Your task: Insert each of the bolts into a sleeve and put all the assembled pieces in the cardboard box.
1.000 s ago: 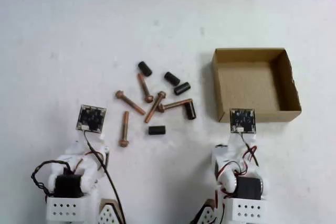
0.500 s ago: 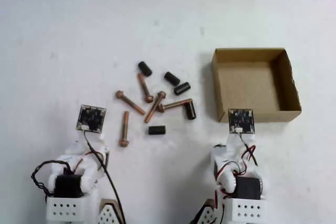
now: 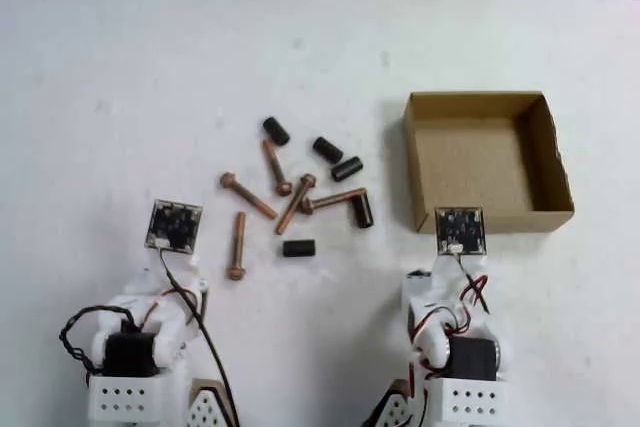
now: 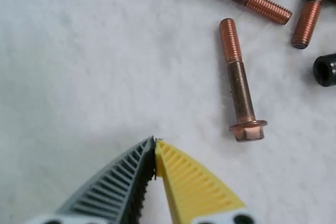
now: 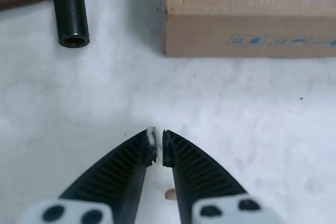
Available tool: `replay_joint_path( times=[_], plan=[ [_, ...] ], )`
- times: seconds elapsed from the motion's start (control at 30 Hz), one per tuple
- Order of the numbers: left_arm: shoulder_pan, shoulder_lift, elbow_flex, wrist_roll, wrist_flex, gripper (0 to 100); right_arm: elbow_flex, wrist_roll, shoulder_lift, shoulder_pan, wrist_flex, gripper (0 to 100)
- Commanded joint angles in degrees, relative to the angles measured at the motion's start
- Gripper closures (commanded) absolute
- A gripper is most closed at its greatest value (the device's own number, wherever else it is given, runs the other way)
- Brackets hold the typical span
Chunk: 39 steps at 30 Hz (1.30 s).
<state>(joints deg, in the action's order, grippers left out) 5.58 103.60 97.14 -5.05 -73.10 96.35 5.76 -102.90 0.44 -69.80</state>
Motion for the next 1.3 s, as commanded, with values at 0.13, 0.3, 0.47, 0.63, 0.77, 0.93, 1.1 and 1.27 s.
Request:
replay_joint_path(
  times=[0.13,0.3,0.47,0.63,0.77,0.93,1.1,1.27],
  plan=[
    [0.22,0.57,-0.09,0.00,-0.53,98,0.44,0.00,-0.31,-0.75,6.81,98.1],
    [0.22,0.57,-0.09,0.00,-0.53,98,0.44,10.55,-0.31,-0.84,10.68,98.1],
    [0.22,0.57,-0.09,0.00,-0.53,98,-0.18,25.49,-0.31,-0.66,11.12,98.1],
    [0.22,0.57,-0.09,0.00,-0.53,98,-0.70,26.20,-0.40,-0.48,11.21,98.1],
    [0.22,0.57,-0.09,0.00,-0.53,98,-3.96,26.29,-0.40,-0.48,10.24,98.1],
    [0.22,0.57,-0.09,0.00,-0.53,98,-8.97,27.34,-0.31,-0.48,6.64,98.0],
    [0.22,0.57,-0.09,0.00,-0.53,98,-19.78,32.79,0.04,-0.48,-1.27,90.2],
    [0.22,0.57,-0.09,0.00,-0.53,98,-30.95,32.79,0.13,-0.57,-6.02,81.5]
  ],
)
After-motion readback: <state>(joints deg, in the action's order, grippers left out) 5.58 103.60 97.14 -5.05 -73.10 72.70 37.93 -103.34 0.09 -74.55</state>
